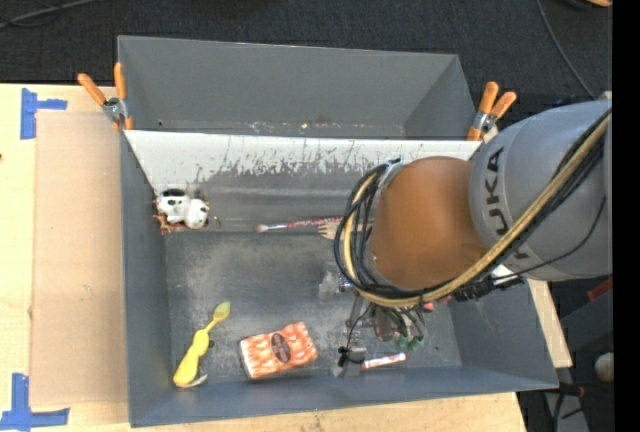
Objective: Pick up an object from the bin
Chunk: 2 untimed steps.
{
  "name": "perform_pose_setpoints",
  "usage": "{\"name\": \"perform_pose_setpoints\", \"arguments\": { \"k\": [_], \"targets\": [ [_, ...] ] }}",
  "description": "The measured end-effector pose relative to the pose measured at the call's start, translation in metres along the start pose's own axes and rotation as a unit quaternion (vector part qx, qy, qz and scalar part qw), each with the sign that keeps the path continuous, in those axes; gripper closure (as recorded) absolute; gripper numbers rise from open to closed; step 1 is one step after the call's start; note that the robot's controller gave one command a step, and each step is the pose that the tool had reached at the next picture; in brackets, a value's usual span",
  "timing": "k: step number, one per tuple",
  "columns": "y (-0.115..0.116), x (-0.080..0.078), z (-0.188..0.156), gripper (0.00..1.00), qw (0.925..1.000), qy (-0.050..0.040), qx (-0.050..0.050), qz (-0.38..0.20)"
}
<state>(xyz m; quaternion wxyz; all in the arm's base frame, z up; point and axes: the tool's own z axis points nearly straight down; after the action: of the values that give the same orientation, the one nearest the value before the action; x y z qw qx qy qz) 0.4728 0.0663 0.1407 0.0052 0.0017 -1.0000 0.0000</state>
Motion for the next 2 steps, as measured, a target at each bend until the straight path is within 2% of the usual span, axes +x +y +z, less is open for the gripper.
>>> {"name": "perform_pose_setpoints", "arguments": {
  "k": [1, 2],
  "targets": [
    [0.000, -0.002, -0.004, 0.00, 1.0000, -0.0038, 0.000, 0.002],
    [0.060, -0.004, 0.055, 0.00, 0.9976, -0.0064, 0.000, -0.068]
  ]
}}
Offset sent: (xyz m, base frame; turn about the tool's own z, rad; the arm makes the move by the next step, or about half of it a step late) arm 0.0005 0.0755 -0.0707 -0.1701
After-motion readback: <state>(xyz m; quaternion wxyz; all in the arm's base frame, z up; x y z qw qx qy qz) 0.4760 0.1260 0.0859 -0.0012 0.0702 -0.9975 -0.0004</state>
